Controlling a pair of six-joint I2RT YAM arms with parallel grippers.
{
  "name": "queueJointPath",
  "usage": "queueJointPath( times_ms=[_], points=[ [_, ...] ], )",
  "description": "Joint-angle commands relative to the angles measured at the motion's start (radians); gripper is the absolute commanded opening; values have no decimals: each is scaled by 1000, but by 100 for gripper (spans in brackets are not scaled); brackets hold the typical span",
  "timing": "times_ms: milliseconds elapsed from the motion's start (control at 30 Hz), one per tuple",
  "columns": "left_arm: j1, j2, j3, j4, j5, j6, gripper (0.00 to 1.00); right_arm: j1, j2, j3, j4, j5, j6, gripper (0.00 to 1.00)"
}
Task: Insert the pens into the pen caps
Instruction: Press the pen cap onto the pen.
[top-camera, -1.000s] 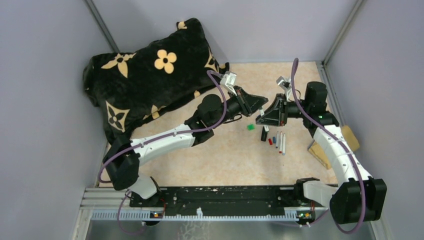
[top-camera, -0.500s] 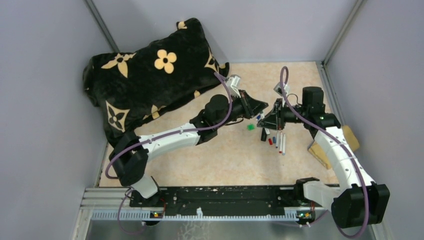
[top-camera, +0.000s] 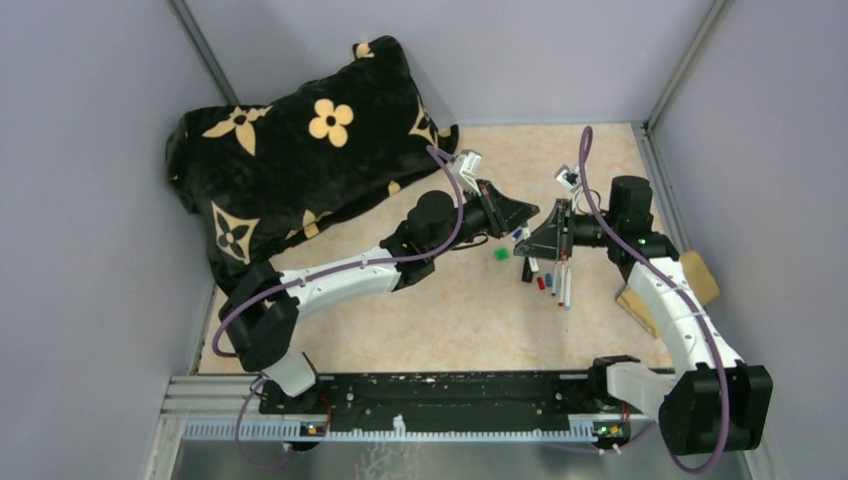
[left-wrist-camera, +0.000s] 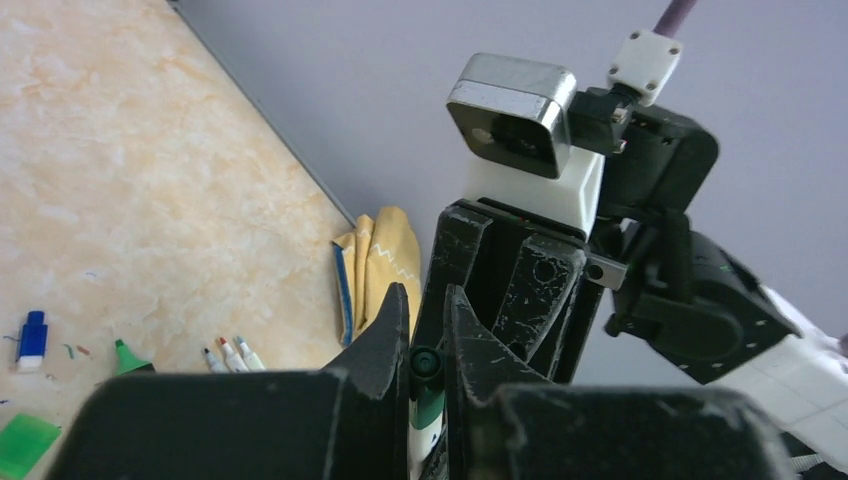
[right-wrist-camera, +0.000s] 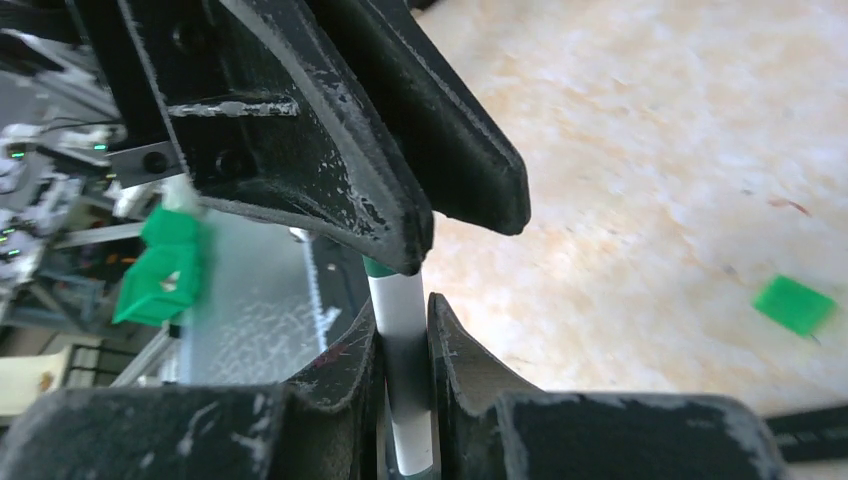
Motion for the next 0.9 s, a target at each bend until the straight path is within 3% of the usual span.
queueJointPath(
  times_ms=[0,167,400,600,867],
  points=[
    [-152,44,-113,-269,550,-27,0,-70,19,62,714,36,256,0],
    [-152,59,-89,-337,511,-13,0,-70,14,137,414,175,-21,0],
    [-121,42,-76,-298,358,-71,2,1,-16,107,260,207,-217,0],
    [-69,-34,-102,-152,240,-140,25,6,-42,40,245,140,-250,0],
    [-4,-168,-108,-126,110,-96,58,9,-78,-24,209,57,-319,0]
  ],
)
